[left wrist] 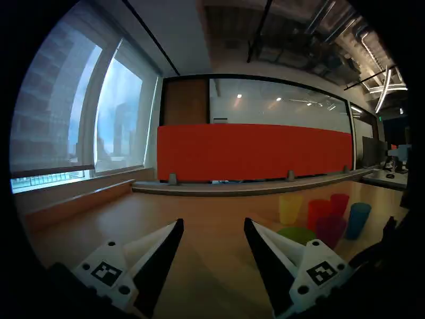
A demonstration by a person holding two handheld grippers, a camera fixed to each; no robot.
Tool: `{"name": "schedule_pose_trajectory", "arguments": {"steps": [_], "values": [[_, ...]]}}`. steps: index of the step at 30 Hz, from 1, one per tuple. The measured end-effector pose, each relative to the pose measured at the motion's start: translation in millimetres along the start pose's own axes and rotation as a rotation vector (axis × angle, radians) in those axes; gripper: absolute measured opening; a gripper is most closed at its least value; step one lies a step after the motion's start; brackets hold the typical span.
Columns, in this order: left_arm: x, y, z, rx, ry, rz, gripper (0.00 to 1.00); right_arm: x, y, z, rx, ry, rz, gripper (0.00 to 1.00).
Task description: Pour water
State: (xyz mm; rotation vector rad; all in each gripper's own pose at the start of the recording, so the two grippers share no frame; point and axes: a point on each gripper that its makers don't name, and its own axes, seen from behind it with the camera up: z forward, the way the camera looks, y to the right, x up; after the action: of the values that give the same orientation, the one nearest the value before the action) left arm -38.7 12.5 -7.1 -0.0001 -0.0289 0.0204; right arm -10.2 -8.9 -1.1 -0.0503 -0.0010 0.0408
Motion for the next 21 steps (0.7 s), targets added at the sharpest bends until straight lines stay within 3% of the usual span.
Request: {"name": "schedule_pose_trajectory", "arguments": {"steps": [10,21], "values": [[0,0.4,-0.2,0.000,0.000,0.000,0.84,-14,-8,1.7,0.007,0.042,-0.048,1.00],[0,0.3,0.4,0.000,0.000,-0.001,0.84,-22,-22,10.6,0.052,0.112,-0.035,1.00]]}}
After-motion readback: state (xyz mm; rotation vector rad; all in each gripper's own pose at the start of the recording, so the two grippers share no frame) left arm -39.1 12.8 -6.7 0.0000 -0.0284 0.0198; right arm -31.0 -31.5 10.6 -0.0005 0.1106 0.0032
